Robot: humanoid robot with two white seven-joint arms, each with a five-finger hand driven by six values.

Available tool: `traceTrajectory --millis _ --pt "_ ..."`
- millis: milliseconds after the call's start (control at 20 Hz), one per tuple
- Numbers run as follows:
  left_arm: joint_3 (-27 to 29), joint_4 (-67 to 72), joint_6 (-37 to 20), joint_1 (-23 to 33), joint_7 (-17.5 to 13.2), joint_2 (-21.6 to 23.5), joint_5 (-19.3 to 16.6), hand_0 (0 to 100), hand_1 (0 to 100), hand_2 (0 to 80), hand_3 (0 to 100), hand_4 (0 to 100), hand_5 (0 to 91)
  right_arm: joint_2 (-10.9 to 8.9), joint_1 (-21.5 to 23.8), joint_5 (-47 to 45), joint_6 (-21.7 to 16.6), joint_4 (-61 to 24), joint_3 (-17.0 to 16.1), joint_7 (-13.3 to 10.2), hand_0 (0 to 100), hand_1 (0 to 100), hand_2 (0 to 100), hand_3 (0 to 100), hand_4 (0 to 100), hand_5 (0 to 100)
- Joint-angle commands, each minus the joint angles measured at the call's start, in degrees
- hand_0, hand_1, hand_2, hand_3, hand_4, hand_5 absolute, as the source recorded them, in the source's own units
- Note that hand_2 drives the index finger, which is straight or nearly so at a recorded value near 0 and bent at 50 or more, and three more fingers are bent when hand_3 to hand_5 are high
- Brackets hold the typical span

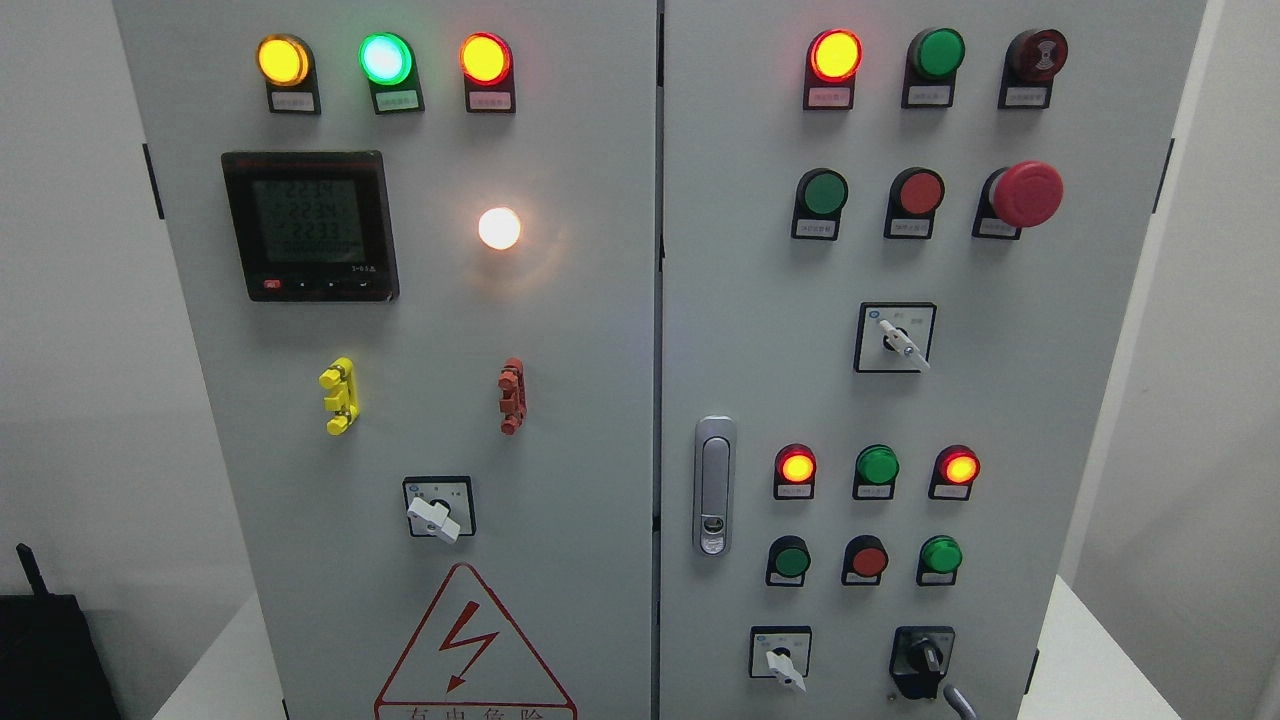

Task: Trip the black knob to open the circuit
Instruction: 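Reach the right hand up to the black rotary knob and grip it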

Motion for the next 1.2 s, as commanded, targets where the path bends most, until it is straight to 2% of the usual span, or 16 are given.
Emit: traceTrajectory --millis 0,1153 --pt "0.00 0.00 0.11 0.00 -0.02 0.00 -1.32 12 39 0.0 0 0 0.0 0.00 -0.08 0.01 -0.04 -0.06 0.36 -0.03 0 0 0 100 100 100" --pt "0.00 0.00 0.11 0.00 -0.02 0.00 -1.32 12 39 0.0 0 0 0.0 0.09 -0.34 0.10 0.49 0.11 1.59 -0.56 0 0 0 100 100 100"
